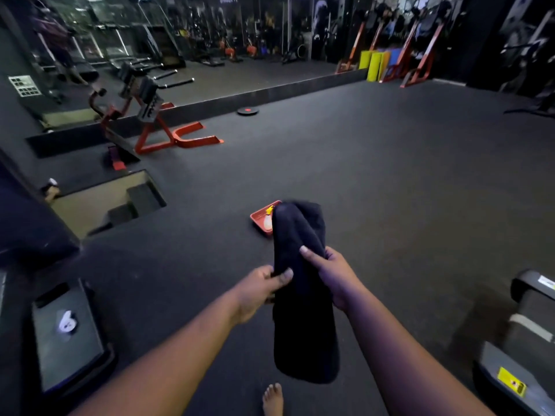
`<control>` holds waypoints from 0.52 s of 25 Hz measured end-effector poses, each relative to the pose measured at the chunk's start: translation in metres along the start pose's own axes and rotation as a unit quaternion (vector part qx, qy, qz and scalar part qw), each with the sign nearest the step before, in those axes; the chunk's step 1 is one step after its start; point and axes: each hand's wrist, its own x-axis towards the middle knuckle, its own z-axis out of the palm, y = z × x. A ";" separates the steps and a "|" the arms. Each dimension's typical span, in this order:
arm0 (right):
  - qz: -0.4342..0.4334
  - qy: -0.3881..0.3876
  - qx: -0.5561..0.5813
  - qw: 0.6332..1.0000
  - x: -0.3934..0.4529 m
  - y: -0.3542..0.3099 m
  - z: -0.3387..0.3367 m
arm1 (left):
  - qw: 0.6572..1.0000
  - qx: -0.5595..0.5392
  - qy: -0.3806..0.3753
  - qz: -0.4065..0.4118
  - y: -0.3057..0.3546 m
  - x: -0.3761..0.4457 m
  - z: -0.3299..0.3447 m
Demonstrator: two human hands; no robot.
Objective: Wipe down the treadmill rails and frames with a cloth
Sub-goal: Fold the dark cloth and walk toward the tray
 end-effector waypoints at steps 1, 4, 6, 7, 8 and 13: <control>0.031 0.005 -0.024 0.999 0.025 -0.003 -0.011 | 1.000 -0.007 0.004 -0.008 -0.007 0.030 0.002; 0.153 0.010 -0.139 0.978 0.082 -0.002 -0.051 | 0.997 -0.039 0.062 -0.029 -0.005 0.112 0.002; 0.194 0.042 -0.167 0.966 0.127 0.001 -0.076 | 0.995 -0.003 0.089 -0.043 0.001 0.175 -0.005; 0.184 0.075 -0.157 0.967 0.145 -0.001 -0.085 | 0.993 0.025 0.102 -0.044 0.005 0.199 -0.007; 0.159 0.112 -0.136 0.971 0.163 -0.004 -0.094 | 0.991 0.038 0.116 -0.048 0.011 0.223 -0.008; 0.032 0.091 -0.124 0.988 0.268 -0.037 -0.129 | 0.993 0.061 0.094 -0.033 0.063 0.331 -0.022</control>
